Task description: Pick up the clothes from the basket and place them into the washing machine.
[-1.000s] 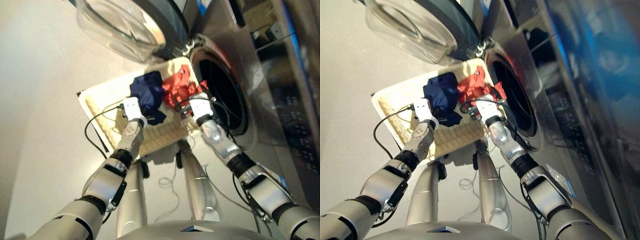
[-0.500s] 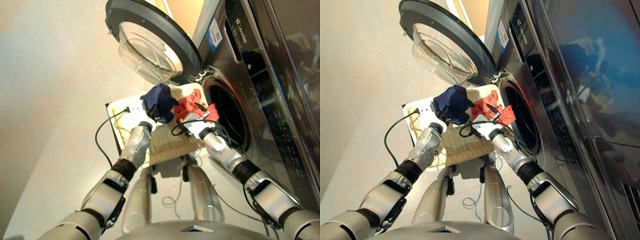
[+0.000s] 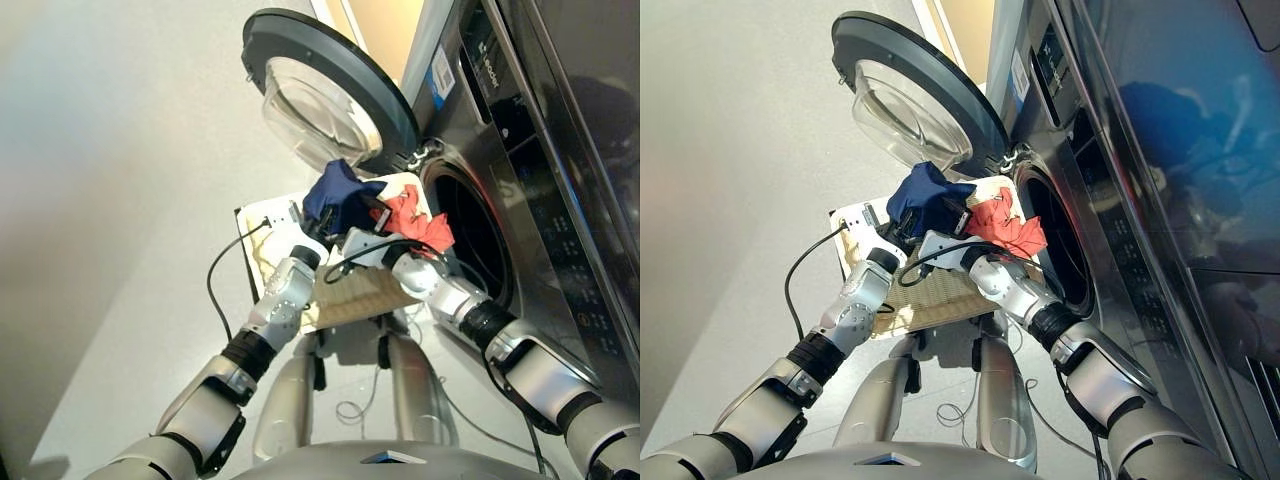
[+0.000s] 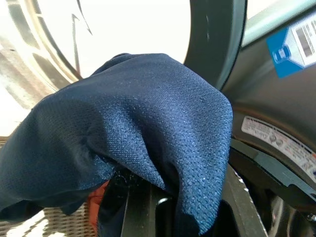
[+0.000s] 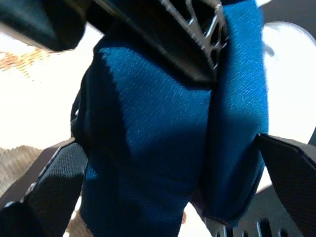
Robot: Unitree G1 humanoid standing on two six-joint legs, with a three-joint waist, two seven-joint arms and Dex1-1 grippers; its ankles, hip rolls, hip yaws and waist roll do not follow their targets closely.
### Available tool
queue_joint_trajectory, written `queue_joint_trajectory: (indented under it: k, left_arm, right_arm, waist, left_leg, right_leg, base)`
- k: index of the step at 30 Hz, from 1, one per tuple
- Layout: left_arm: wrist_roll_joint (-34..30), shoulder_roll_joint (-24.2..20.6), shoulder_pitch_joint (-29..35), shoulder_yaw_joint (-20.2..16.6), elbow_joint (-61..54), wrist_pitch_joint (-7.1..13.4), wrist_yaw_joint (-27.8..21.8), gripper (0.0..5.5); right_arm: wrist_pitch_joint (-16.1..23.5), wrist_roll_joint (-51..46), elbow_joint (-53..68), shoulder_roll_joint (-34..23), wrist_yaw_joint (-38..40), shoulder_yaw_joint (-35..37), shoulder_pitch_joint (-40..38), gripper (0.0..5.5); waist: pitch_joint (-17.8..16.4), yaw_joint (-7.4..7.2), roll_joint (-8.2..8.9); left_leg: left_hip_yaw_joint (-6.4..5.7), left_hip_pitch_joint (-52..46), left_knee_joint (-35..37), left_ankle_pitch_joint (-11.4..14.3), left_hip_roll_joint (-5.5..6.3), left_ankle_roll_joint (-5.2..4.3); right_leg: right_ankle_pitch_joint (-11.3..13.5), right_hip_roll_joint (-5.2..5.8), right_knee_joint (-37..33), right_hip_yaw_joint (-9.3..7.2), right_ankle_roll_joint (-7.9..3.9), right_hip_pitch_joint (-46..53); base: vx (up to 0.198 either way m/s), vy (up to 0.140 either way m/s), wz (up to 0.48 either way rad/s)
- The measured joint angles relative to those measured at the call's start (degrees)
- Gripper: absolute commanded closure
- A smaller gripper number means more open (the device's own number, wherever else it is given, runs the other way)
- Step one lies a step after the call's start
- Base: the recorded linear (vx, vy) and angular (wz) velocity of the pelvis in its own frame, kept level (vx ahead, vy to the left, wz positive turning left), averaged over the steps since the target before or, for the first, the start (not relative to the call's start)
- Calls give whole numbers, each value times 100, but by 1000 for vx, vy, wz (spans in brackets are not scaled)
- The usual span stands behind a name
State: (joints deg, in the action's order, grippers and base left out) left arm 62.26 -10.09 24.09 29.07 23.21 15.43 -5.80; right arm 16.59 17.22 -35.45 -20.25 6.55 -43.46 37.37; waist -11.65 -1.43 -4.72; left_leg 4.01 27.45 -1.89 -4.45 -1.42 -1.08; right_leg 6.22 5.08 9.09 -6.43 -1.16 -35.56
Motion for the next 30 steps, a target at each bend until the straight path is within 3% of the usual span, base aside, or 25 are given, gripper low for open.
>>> queue_joint_trajectory:
  k: [3, 4, 5, 7, 17, 18, 19, 20, 25, 27, 30]
  left_arm:
    - [198, -117, -60, 1, -138, -45, 0, 550]
    - [238, -172, -71, 15, -178, -78, -1, 550]
    - [305, -249, -82, 50, -226, -93, -1, 550]
    - [347, -351, -92, 75, -290, -131, -11, 550]
    - [416, -507, -89, 183, -416, -220, -94, 550]
    - [412, -508, -90, 207, -416, -220, -112, 375]
    - [410, -508, -107, 231, -430, -221, -170, 162]
    - [402, -486, -146, 271, -531, -224, -216, 0]
    - [312, -186, -368, 382, -982, -204, -457, 0]
    - [314, -37, -468, 195, -1029, -186, -443, 0]
    - [312, 182, -694, -349, -1067, 95, -100, 0]
  right_arm:
    - [18, 47, -78, 133, 82, -2, 18, 0]
    - [18, 47, -122, 182, 88, -2, 28, 119]
    - [30, 49, -132, 209, 87, -6, 34, 306]
    - [29, 47, -149, 258, 87, -6, 37, 550]
    - [89, -318, 20, 168, -56, -1, -48, 550]
    - [114, -420, 48, 138, -77, 5, -80, 550]
    - [114, -476, 67, 124, -78, 36, -135, 550]
    - [116, -502, 99, 112, -80, 144, -243, 550]
    - [-112, -874, 80, 98, 15, 818, -639, 550]
    - [-145, -972, 104, 99, 177, 1130, -778, 550]
    - [-225, -1107, 795, -17, 443, 1659, -1214, 550]
  waist:
    - [28, -6, -43]
    - [31, 20, -46]
    - [34, 1, -44]
    - [51, 16, -49]
    - [101, -1, -41]
    - [103, -1, -39]
    - [108, -3, -37]
    - [109, 0, -35]
    - [127, -8, -14]
    - [136, -14, 1]
    - [145, -72, 17]
  left_leg:
    - [-67, 5, -5, -6, 1, -9]
    - [-94, 5, -12, -8, 5, -12]
    - [-101, 6, -12, -11, 6, -16]
    - [-106, 17, -12, -12, 13, -18]
    - [-106, 13, -20, -14, 28, -21]
    - [-106, 13, -21, -14, 29, -21]
    - [-106, 13, -22, -14, 30, -21]
    - [-105, 13, -20, -14, 32, -21]
    - [-103, 8, -20, -15, 55, -16]
    - [-104, 6, -21, -14, 53, -15]
    - [-100, 6, -19, -11, 47, -13]
  right_leg:
    - [-47, 12, 66, -61, 11, -4]
    - [-74, 25, 118, -91, 34, -11]
    - [-105, 30, 160, -102, 25, -24]
    - [-136, 43, 223, -106, 24, -58]
    - [-159, 52, 300, -107, 44, -83]
    - [-163, 54, 303, -107, 38, -82]
    - [-175, 52, 305, -107, 21, -82]
    - [-175, 52, 305, -107, 20, -82]
    - [-190, 49, 313, -104, -1, -78]
    - [-193, 47, 319, -105, -5, -78]
    - [-208, 47, 341, -96, -9, -92]
  base:
    - [0, 0, 0]
    - [0, 0, 0]
    - [0, 0, 0]
    - [0, 0, 0]
    - [0, 0, 0]
    - [0, 0, 0]
    - [0, 0, 0]
    - [0, 0, 0]
    - [0, 0, 0]
    - [0, 0, 0]
    - [0, 0, 0]
